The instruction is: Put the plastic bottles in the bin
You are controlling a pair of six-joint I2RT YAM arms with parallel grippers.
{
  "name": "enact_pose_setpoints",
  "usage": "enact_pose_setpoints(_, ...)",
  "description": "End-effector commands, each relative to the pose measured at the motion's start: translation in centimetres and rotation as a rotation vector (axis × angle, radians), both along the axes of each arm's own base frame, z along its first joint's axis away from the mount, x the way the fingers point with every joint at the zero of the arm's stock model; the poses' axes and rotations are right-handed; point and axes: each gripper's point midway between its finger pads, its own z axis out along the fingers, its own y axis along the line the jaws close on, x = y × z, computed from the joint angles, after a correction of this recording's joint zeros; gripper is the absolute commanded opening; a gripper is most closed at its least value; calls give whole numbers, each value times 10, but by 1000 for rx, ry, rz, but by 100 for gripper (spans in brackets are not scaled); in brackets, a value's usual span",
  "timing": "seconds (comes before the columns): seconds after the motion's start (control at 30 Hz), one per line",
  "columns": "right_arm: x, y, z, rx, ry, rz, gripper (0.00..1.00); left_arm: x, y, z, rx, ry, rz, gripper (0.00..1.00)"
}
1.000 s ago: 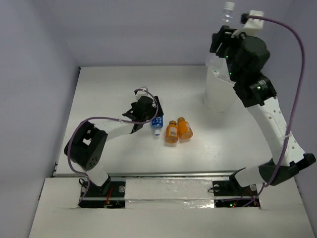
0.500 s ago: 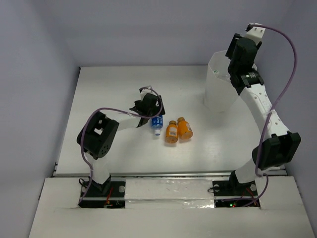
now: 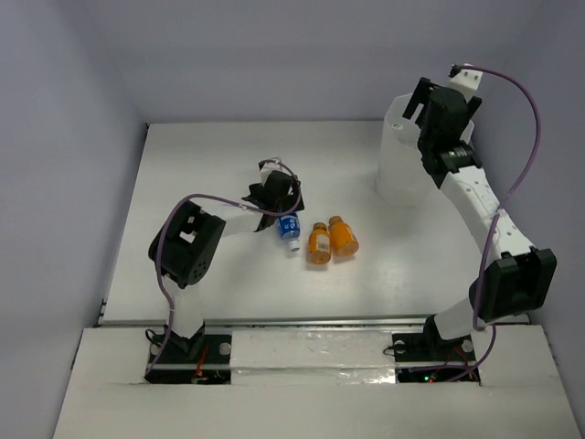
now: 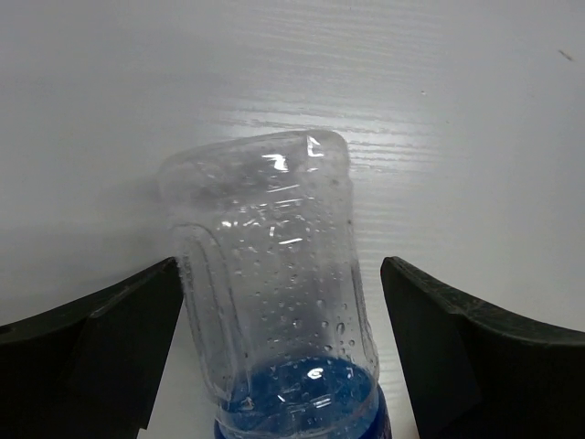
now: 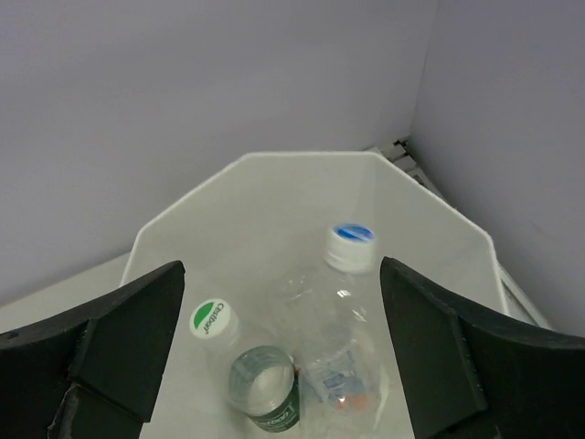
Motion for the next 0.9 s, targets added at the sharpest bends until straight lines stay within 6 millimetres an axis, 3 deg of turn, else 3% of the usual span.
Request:
enact_pose_setpoints(0.0,-20,0,43,76,-138,27,93,16,0,12,-9,-41,20,87)
enact_pose_setpoints(0.17,-42,9,55,123,-186,100,93,22,12,23,-20,-75,63,88)
enact_pose_setpoints(0.23,-47,15,50,148,-184,140,92,24,12,27,-20,-85,65,88)
enact_pose_setpoints(0.4,-73,40,58,198,-231,242,90,28,2,16,-27,-58,30,84)
enact_pose_setpoints(0.5,-84,59,53,212,-226,302,89,27,-2,7,-33,-39,18,73)
enact_pose_setpoints(0.53,-91,62,57,220,-240,316,89,28,-2,6,-33,-41,19,61)
enact_pose_setpoints(0.63,-107,82,54,237,-238,388,88,27,-2,12,-38,-46,17,45)
enact_pose_setpoints(0.77,-128,108,35,257,-205,484,84,29,0,50,-57,-109,18,41)
enact_pose_setpoints(0.8,-134,116,29,262,-193,512,81,29,0,74,-78,-151,17,41)
enact_pose_setpoints(0.83,-138,123,8,272,-149,541,78,28,2,86,-81,-171,15,41)
enact_pose_setpoints(0.87,-148,125,6,284,-157,566,69,27,3,102,-93,-200,14,41)
